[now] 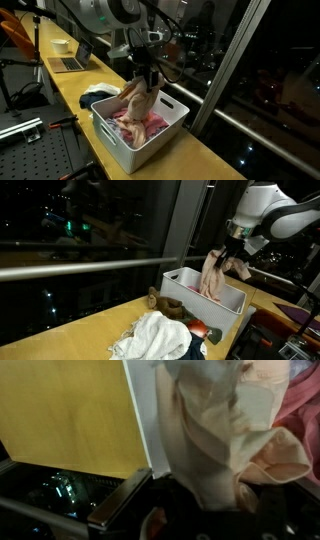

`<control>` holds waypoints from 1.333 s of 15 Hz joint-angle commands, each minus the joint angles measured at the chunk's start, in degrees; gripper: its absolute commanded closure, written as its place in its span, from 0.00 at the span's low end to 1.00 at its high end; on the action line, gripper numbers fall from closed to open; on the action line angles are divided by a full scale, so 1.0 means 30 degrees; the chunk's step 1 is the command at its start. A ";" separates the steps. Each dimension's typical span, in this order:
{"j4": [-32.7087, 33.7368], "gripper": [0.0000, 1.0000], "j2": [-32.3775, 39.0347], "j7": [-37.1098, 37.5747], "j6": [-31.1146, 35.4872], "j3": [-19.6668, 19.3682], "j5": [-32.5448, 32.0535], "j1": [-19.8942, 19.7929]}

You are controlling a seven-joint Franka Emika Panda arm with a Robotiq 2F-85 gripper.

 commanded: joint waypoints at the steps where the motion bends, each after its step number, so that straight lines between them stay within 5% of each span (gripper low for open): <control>1: 0.2576 0.74 0.2299 -0.0645 -0.0362 -0.0329 0.0488 0.0974; 11: 0.2049 0.03 0.2747 0.0206 0.0431 -0.0707 0.0429 0.2368; 20: 0.2130 0.00 0.2999 0.2214 -0.0057 0.0874 0.0391 0.5694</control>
